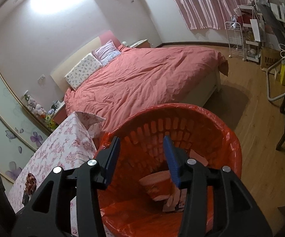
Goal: Collect trash
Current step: 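Move both open tools back over the mesh pad and scrunchie on the bed, then grasp the black mesh pad with the left tool while the right tool grasps the brown scrunchie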
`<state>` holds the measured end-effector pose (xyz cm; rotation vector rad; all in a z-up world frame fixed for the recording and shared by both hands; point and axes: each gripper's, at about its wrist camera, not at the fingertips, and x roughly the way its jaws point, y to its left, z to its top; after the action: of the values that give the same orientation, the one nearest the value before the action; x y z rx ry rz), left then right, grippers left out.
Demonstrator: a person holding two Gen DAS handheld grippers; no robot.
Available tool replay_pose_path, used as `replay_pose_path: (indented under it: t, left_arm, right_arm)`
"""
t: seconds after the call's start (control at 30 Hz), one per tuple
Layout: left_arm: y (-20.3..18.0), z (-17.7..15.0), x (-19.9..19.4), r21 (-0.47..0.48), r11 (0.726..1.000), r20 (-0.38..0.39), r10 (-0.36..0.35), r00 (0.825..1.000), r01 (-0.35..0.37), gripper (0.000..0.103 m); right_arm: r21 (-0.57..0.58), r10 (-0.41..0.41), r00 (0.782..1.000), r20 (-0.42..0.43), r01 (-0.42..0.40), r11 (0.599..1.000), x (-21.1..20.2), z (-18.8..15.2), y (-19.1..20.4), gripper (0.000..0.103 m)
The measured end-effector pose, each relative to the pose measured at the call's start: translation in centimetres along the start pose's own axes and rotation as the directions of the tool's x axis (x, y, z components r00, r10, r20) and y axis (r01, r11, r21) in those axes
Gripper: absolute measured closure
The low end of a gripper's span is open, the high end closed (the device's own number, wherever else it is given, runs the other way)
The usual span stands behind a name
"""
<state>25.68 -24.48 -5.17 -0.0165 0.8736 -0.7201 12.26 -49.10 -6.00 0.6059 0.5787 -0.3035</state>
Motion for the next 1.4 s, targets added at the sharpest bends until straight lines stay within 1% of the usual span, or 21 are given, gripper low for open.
replay_pose_path:
  t: [0.07, 0.23, 0.37, 0.47, 0.5, 0.57, 0.6, 0.67, 0.7, 0.77, 0.83, 0.87, 0.9, 1.0, 1.07, 1.13, 1.17, 1.27, 1.3, 1.33, 1.4]
  left_arm:
    - [0.7, -0.2, -0.8, 0.005, 1.000, 0.009, 0.023, 1.000, -0.023, 0.049]
    - [3.1, -1.0, -3.3, 0.011, 0.991, 0.041, 0.135, 0.990, -0.135, 0.041]
    - [6.2, -1.9, -5.7, -0.007, 0.971, 0.059, 0.239, 0.969, -0.239, 0.034]
    - [9.5, -2.5, -7.7, -0.035, 0.947, 0.065, 0.322, 0.945, -0.320, 0.031]
    - [11.1, -2.7, -8.7, -0.054, 0.934, 0.066, 0.357, 0.932, -0.354, 0.030]
    - [13.4, -3.2, -10.2, -0.084, 0.914, 0.068, 0.402, 0.913, -0.396, 0.028]
    - [14.9, -3.4, -11.0, -0.104, 0.899, 0.067, 0.432, 0.899, -0.425, 0.026]
    - [18.0, -3.7, -12.6, -0.142, 0.864, 0.060, 0.494, 0.867, -0.483, 0.024]
    - [20.1, -4.0, -13.7, -0.170, 0.836, 0.052, 0.536, 0.843, -0.521, 0.022]
    - [22.9, -4.4, -15.0, -0.205, 0.801, 0.042, 0.582, 0.812, -0.563, 0.019]
    - [26.2, -4.9, -16.4, -0.247, 0.751, 0.022, 0.636, 0.772, -0.612, 0.017]
    - [27.9, -5.2, -17.1, -0.269, 0.730, 0.008, 0.654, 0.757, -0.628, 0.017]
    - [28.8, -5.3, -17.4, -0.283, 0.721, -0.003, 0.659, 0.752, -0.633, 0.016]
    - [31.6, -6.0, -17.7, -0.320, 0.704, -0.043, 0.658, 0.752, -0.634, 0.016]
    - [32.9, -6.2, -17.4, -0.330, 0.710, -0.061, 0.641, 0.765, -0.622, 0.015]
    - [33.5, -6.2, -17.0, -0.317, 0.713, -0.076, 0.638, 0.766, -0.626, 0.013]
    - [33.8, -6.1, -16.7, -0.307, 0.712, -0.085, 0.641, 0.763, -0.632, 0.012]
    - [34.5, -6.1, -15.2, -0.270, 0.695, -0.132, 0.659, 0.741, -0.666, 0.012]
    - [34.8, -6.0, -14.9, -0.270, 0.690, -0.146, 0.660, 0.737, -0.671, 0.011]
    - [35.1, -6.0, -15.1, -0.288, 0.693, -0.140, 0.652, 0.745, -0.661, 0.011]
    - [35.9, -6.0, -15.3, -0.302, 0.676, -0.148, 0.663, 0.734, -0.672, 0.018]
  right_arm:
    - [-0.016, -0.006, 1.000, 0.005, 0.006, 1.000, -0.1, 0.0, 0.4, 0.052]
    - [-0.060, -0.002, 1.000, -0.003, 0.002, 0.998, -0.2, -0.5, 2.0, 0.051]
    - [-0.122, 0.003, 1.000, -0.009, -0.004, 0.992, -0.3, -1.4, 4.2, 0.046]
    - [-0.172, 0.011, 1.000, -0.013, -0.013, 0.985, -0.3, -2.1, 5.8, 0.045]
    - [-0.184, 0.015, 1.000, -0.016, -0.018, 0.983, -0.3, -2.3, 6.4, 0.044]
    - [-0.210, 0.024, 0.999, -0.022, -0.028, 0.977, -0.3, -2.8, 7.3, 0.040]
    - [-0.225, 0.029, 0.999, -0.027, -0.034, 0.974, -0.2, -3.1, 7.9, 0.039]
    - [-0.248, 0.034, 0.999, -0.038, -0.043, 0.968, 0.0, -3.5, 8.9, 0.039]
    - [-0.261, 0.039, 0.998, -0.047, -0.050, 0.964, 0.1, -3.9, 9.4, 0.039]
    - [-0.276, 0.044, 0.997, -0.060, -0.059, 0.959, 0.4, -4.3, 10.0, 0.038]
    - [-0.291, 0.047, 0.996, -0.079, -0.069, 0.954, 0.7, -4.8, 11.0, 0.038]
    - [-0.295, 0.050, 0.995, -0.088, -0.074, 0.952, 0.9, -5.0, 11.3, 0.038]
    - [-0.300, 0.051, 0.994, -0.095, -0.078, 0.951, 1.0, -5.3, 11.9, 0.038]
    - [-0.321, 0.061, 0.990, -0.124, -0.098, 0.942, 1.5, -6.1, 13.4, 0.038]
    - [-0.337, 0.067, 0.988, -0.142, -0.112, 0.935, 1.9, -6.9, 14.8, 0.038]
    - [-0.349, 0.071, 0.985, -0.154, -0.121, 0.929, 2.3, -7.4, 15.9, 0.038]
    - [-0.357, 0.075, 0.984, -0.164, -0.130, 0.925, 2.4, -7.7, 16.5, 0.038]
    - [-0.382, 0.085, 0.978, -0.191, -0.154, 0.911, 2.9, -8.8, 18.3, 0.038]
    - [-0.389, 0.087, 0.976, -0.197, -0.160, 0.907, 2.9, -9.0, 18.7, 0.038]
    - [-0.395, 0.089, 0.975, -0.202, -0.164, 0.904, 3.0, -9.2, 19.1, 0.038]
    - [-0.409, 0.091, 0.972, -0.214, -0.174, 0.896, 3.2, -9.8, 19.9, 0.038]
